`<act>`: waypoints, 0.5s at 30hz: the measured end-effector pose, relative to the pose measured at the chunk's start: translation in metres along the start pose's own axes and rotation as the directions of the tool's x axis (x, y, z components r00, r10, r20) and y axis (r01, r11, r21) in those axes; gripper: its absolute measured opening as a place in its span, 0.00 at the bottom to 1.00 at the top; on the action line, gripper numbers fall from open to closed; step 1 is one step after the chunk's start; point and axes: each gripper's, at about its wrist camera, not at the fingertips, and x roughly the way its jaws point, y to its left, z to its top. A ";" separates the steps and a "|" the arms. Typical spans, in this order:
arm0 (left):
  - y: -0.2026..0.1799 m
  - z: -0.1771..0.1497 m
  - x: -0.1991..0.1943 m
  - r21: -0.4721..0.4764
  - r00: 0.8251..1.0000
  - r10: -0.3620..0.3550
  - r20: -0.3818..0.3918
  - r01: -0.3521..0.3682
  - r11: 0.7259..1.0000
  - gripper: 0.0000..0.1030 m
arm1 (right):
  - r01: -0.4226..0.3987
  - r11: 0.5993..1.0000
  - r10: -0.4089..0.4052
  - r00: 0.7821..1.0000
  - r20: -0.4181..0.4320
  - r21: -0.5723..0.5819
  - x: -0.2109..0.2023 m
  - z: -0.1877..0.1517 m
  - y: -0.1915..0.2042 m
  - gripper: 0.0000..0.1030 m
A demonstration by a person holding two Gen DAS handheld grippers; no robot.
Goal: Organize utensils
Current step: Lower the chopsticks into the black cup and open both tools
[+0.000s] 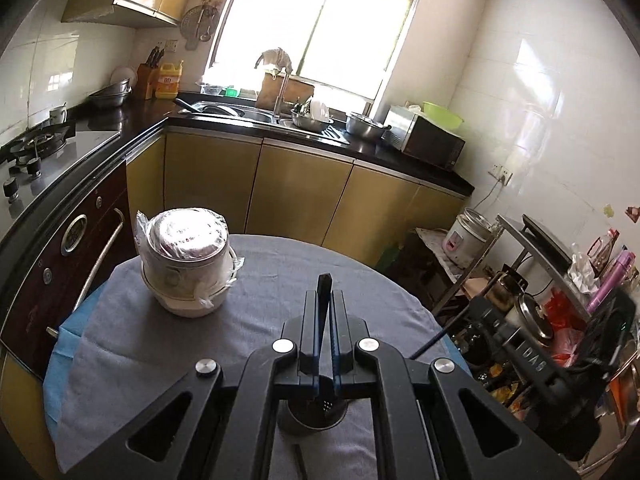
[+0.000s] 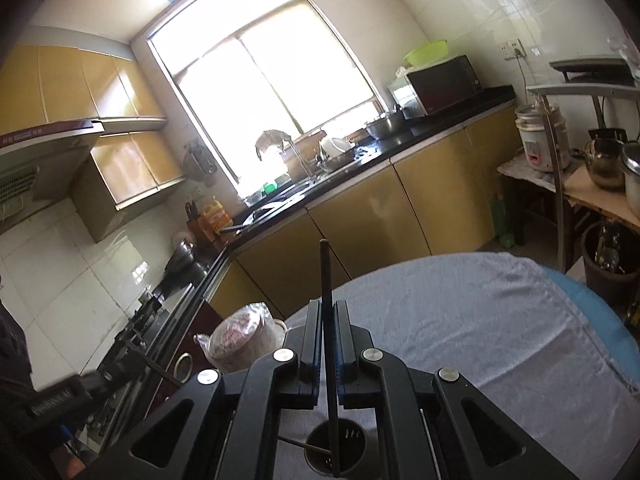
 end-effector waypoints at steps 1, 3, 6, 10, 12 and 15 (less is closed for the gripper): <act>0.000 -0.001 0.003 0.004 1.000 0.008 -0.004 -0.008 1.000 0.05 | 0.002 1.000 -0.002 1.000 0.004 -0.007 0.001 0.001 0.002 0.06; 0.002 -0.005 0.012 0.004 1.000 0.019 -0.016 -0.019 1.000 0.05 | 0.009 1.000 -0.009 1.000 0.005 -0.024 0.004 0.001 0.005 0.06; 0.008 -0.017 0.030 0.004 0.997 0.018 -0.070 -0.017 1.000 0.05 | 0.028 0.999 -0.029 0.999 -0.024 -0.042 0.014 -0.008 0.006 0.06; 0.017 -0.035 0.046 0.013 0.990 0.032 -0.136 -0.030 0.999 0.05 | 0.035 0.996 -0.046 0.988 -0.146 -0.077 0.035 -0.036 0.000 0.06; 0.025 -0.043 0.043 0.008 0.987 0.028 -0.155 -0.027 1.000 0.05 | 0.010 0.998 -0.024 0.973 -0.228 -0.059 0.042 -0.049 -0.007 0.08; 0.038 -0.060 0.025 0.003 0.987 0.011 -0.163 -0.011 1.000 0.22 | -0.007 0.999 -0.006 0.954 -0.300 -0.043 0.037 -0.067 -0.019 0.09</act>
